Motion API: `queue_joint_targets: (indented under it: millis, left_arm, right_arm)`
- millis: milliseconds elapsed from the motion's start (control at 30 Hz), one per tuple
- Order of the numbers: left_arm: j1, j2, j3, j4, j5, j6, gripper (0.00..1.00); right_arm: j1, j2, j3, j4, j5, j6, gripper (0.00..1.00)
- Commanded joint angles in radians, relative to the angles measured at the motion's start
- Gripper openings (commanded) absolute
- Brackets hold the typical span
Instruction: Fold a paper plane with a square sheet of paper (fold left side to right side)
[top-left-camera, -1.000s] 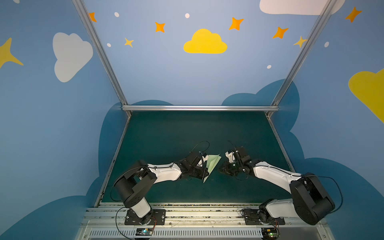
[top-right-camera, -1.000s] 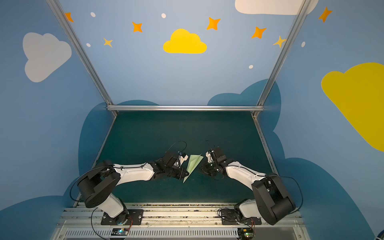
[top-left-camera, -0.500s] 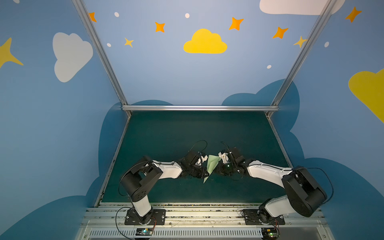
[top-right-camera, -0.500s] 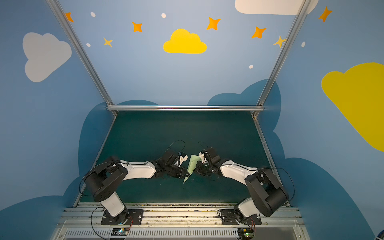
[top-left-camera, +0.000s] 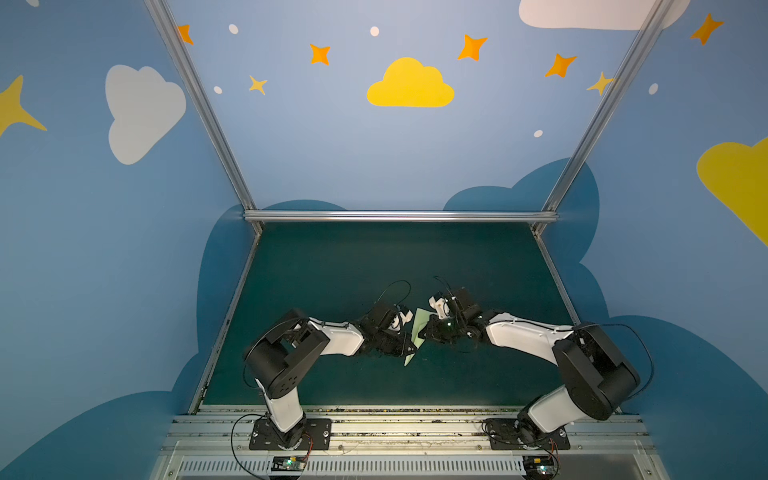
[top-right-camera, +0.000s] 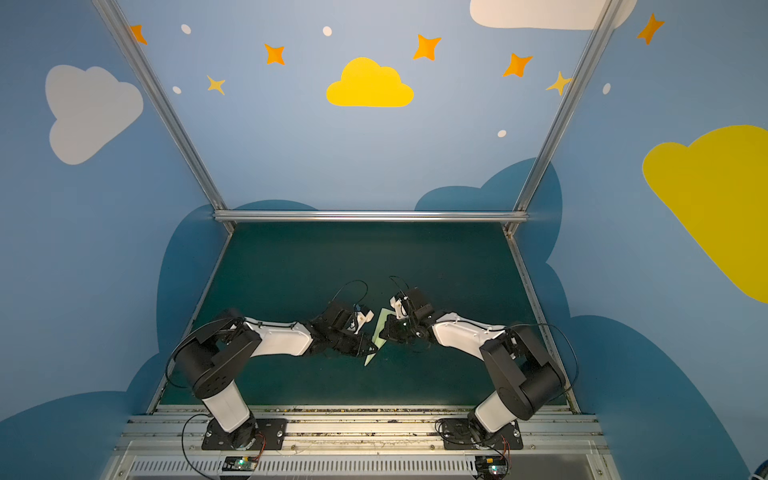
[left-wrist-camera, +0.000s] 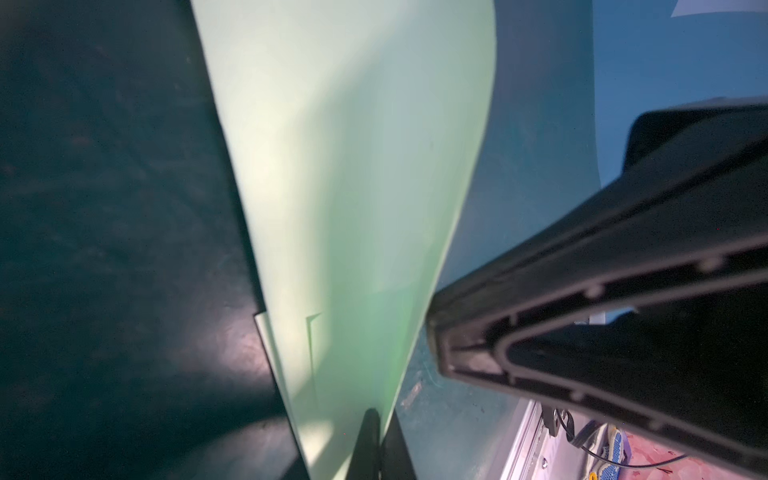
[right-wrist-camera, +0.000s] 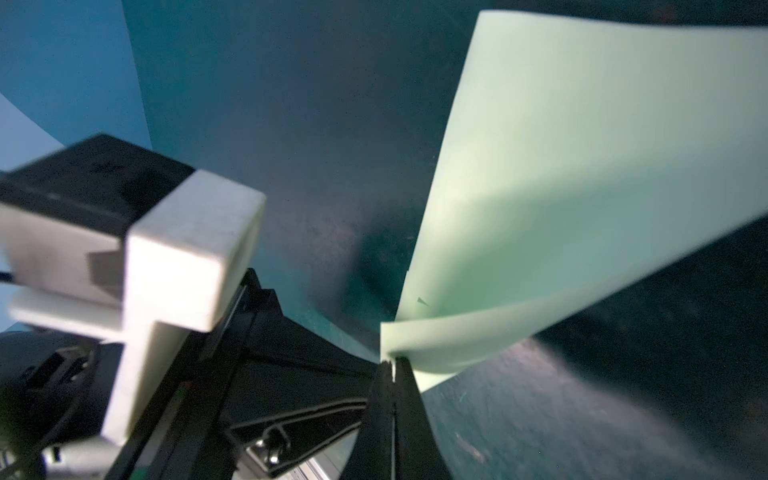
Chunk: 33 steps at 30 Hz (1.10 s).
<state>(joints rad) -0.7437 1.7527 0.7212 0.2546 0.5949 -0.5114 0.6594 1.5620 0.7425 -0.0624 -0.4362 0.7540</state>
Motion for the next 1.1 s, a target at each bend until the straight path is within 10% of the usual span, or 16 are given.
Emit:
queue_joint_targets:
  millis: [0, 433, 1067]
  left_arm:
    - [0.007, 0.017, -0.009, 0.014, 0.014, 0.0, 0.04]
    - [0.012, 0.012, 0.005, -0.014, 0.019, 0.011, 0.05]
    - [0.001, -0.219, 0.009, -0.256, -0.237, 0.091, 0.57]
  right_arm:
    - [0.006, 0.023, 0.019, 0.009, -0.003, -0.014, 0.0]
    - [0.005, 0.092, 0.043, 0.015, 0.015, -0.024, 0.0]
    - [0.002, 0.092, 0.025, 0.024, 0.04, -0.02, 0.0]
